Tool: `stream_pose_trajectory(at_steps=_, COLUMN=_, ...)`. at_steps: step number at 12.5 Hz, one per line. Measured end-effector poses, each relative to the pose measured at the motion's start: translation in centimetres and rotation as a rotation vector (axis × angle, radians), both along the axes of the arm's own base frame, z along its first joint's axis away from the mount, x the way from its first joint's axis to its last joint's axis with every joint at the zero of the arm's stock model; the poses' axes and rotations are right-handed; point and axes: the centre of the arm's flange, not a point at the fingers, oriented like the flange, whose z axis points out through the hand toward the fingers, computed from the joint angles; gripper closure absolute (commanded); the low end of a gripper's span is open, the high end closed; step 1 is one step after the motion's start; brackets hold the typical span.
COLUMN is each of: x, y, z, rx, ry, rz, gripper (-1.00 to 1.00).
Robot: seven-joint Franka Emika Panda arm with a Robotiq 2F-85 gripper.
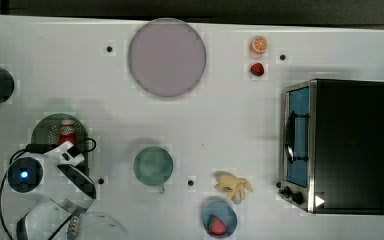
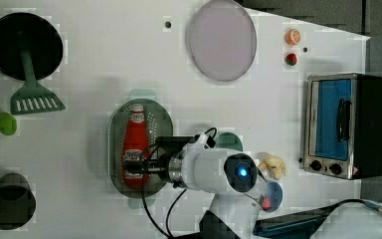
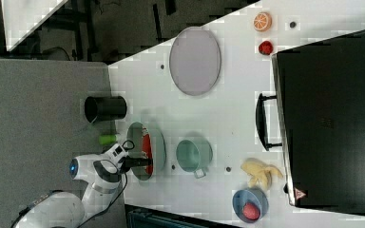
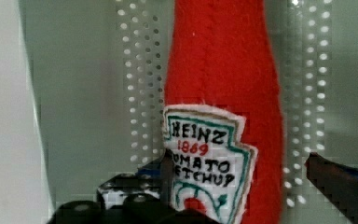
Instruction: Pick ketchup from strainer and place it on the table
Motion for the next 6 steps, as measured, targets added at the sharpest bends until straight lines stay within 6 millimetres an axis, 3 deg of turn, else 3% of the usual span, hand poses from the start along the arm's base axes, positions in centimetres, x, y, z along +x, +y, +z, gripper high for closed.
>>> stream_pose_trajectory(at_steps=2, x=0.3, y=0.6, z=-0.8, rx=-0.002, ry=0.000, rz=-0.007, gripper=-0.23)
stream_pose_trajectory(at_steps=6, x=0.2, y=1.6, z=-0.3, rx=0.010, ry=-0.013, rz=-0.003, gripper=-0.22)
